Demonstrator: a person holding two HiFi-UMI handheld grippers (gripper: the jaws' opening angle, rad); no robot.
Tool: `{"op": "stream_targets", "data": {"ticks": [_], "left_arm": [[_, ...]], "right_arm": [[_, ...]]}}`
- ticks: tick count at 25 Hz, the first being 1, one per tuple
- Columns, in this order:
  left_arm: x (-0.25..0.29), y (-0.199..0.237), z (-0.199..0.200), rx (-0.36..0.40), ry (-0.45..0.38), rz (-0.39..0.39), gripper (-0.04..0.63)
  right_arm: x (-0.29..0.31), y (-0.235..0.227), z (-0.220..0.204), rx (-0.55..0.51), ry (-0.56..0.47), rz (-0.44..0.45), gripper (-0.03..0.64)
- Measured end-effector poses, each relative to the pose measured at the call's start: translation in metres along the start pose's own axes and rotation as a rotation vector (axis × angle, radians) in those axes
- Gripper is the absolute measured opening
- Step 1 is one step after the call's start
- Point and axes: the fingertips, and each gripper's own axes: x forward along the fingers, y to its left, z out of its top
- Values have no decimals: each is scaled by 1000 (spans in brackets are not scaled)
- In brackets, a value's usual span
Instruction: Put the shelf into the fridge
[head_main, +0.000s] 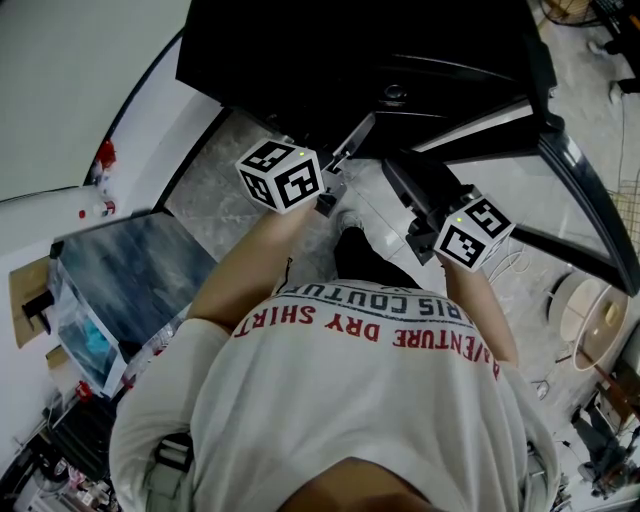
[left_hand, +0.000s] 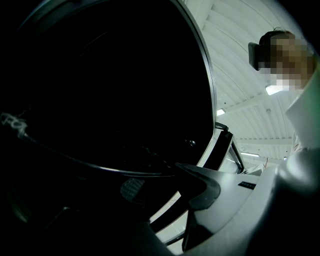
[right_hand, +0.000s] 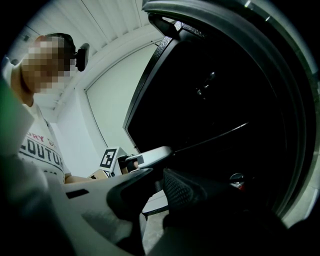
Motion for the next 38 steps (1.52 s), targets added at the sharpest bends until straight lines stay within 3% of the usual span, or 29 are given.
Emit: {"op": "stream_targets", "data": {"ticks": [38], "left_arm": [[22, 23, 18, 43, 1, 17, 181]], "right_arm": [[8, -2, 10, -18, 1, -4, 60]]}}
